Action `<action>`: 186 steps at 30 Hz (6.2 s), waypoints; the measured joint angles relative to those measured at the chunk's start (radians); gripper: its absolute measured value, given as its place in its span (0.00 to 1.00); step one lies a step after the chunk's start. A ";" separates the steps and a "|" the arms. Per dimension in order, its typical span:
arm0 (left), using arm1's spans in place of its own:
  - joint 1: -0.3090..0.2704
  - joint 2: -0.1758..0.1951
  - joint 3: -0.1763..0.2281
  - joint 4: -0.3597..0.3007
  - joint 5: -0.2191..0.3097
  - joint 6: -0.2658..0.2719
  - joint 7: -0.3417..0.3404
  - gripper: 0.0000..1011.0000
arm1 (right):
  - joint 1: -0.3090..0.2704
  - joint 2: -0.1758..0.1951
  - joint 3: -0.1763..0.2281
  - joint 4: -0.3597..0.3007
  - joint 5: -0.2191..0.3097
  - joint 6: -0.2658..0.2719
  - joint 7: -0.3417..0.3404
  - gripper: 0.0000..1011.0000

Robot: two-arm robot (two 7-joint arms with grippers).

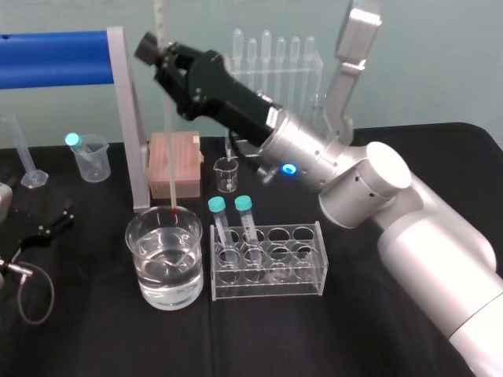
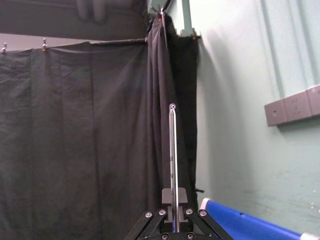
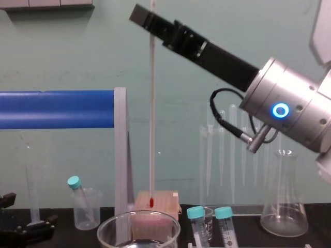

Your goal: Hold the thermometer with one hand and immerse one end into the beaker, then reinsert it into the test tube rack.

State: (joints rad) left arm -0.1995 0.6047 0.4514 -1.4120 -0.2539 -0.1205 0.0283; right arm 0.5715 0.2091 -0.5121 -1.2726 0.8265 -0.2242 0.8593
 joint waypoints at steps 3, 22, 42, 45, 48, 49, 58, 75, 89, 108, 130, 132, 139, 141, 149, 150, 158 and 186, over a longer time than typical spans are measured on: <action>0.000 0.000 0.000 0.000 0.000 0.000 0.000 1.00 | 0.009 -0.007 -0.015 0.028 0.000 -0.009 0.015 0.06; 0.000 0.000 0.000 0.000 0.000 0.000 0.000 1.00 | 0.061 -0.069 -0.067 0.259 -0.029 -0.051 0.091 0.06; 0.000 0.000 0.000 0.000 0.000 0.000 0.000 1.00 | 0.068 -0.101 -0.067 0.339 -0.061 -0.054 0.118 0.06; 0.000 0.000 0.000 0.000 0.000 0.000 0.000 1.00 | 0.067 -0.101 -0.066 0.339 -0.065 -0.049 0.119 0.06; 0.000 0.000 0.000 0.000 0.000 0.000 0.000 1.00 | 0.066 -0.101 -0.066 0.339 -0.065 -0.049 0.119 0.06; 0.000 0.000 0.000 0.000 0.000 0.000 0.000 1.00 | 0.066 -0.101 -0.066 0.339 -0.065 -0.049 0.119 0.06; 0.000 0.000 0.000 0.000 0.000 0.000 0.000 1.00 | 0.066 -0.101 -0.066 0.339 -0.064 -0.049 0.119 0.06; 0.000 0.000 0.000 0.000 0.000 0.000 0.000 1.00 | 0.066 -0.101 -0.066 0.339 -0.063 -0.048 0.118 0.06; 0.000 0.000 0.000 0.000 0.000 0.000 0.000 1.00 | 0.066 -0.101 -0.066 0.339 -0.063 -0.048 0.118 0.06; 0.000 0.000 0.000 0.000 0.000 0.000 0.000 1.00 | 0.066 -0.101 -0.066 0.339 -0.063 -0.048 0.118 0.06; 0.000 0.000 0.000 0.000 0.000 0.000 0.000 1.00 | 0.066 -0.101 -0.066 0.339 -0.063 -0.048 0.118 0.06; 0.000 0.000 0.000 0.000 0.000 0.000 0.000 1.00 | 0.066 -0.101 -0.066 0.339 -0.063 -0.048 0.118 0.06; 0.000 0.000 0.000 0.000 0.000 0.000 0.000 1.00 | 0.066 -0.101 -0.066 0.339 -0.063 -0.048 0.118 0.06; 0.000 0.000 0.000 0.000 0.000 0.000 0.000 1.00 | 0.066 -0.101 -0.066 0.339 -0.063 -0.048 0.118 0.06; 0.000 0.000 0.000 0.000 0.000 0.000 0.000 1.00 | 0.066 -0.101 -0.066 0.339 -0.063 -0.048 0.118 0.06; 0.000 0.000 0.000 0.000 0.000 0.000 0.000 1.00 | 0.066 -0.101 -0.066 0.339 -0.063 -0.048 0.118 0.06; 0.000 0.000 0.000 0.000 0.000 0.000 0.000 1.00 | 0.066 -0.101 -0.066 0.339 -0.063 -0.048 0.118 0.06; 0.000 0.000 0.000 0.000 0.000 0.000 0.000 1.00 | 0.066 -0.101 -0.066 0.339 -0.063 -0.048 0.118 0.06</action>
State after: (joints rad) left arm -0.1995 0.6047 0.4514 -1.4120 -0.2539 -0.1205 0.0283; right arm 0.6379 0.1078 -0.5785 -0.9334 0.7637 -0.2718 0.9777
